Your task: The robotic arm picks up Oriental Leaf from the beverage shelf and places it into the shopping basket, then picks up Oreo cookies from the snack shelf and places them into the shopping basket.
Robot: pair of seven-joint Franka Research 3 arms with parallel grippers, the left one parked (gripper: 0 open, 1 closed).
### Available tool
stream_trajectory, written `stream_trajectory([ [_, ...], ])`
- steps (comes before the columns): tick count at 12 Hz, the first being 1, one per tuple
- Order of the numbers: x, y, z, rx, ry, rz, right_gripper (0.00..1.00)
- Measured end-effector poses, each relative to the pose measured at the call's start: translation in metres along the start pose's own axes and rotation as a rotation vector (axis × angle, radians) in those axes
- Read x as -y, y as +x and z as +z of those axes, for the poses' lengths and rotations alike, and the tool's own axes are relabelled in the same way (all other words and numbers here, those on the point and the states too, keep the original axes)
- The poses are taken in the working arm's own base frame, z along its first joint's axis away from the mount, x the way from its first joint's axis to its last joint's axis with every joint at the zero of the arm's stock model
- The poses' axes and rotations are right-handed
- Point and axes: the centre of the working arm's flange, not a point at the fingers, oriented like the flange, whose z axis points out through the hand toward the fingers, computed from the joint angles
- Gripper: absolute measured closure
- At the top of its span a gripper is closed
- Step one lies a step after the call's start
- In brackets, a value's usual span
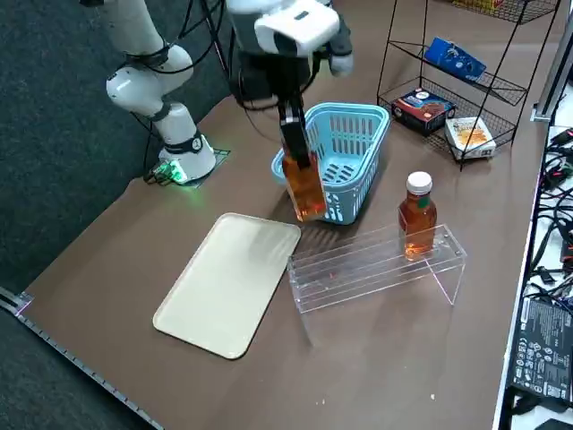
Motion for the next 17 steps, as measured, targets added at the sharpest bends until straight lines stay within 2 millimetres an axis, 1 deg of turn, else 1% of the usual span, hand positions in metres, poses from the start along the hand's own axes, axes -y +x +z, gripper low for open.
stream_trajectory([
  [2,0.032,0.011,-0.015,0.025,0.025,0.081,0.45],
  [4,0.07,0.029,-0.021,0.048,0.038,0.157,0.45],
  [6,0.11,0.047,-0.02,0.064,0.04,0.221,0.45],
  [8,0.15,0.064,-0.014,0.087,0.035,0.287,0.45],
  [10,0.183,0.077,-0.008,0.102,0.017,0.353,0.45],
  [11,0.196,0.082,-0.004,0.101,0.011,0.38,0.45],
  [13,0.214,0.087,0.007,0.085,0.0,0.414,0.45],
  [15,0.222,0.084,0.02,0.07,-0.006,0.43,0.45],
  [17,0.221,0.078,0.032,0.063,-0.009,0.435,0.45],
])
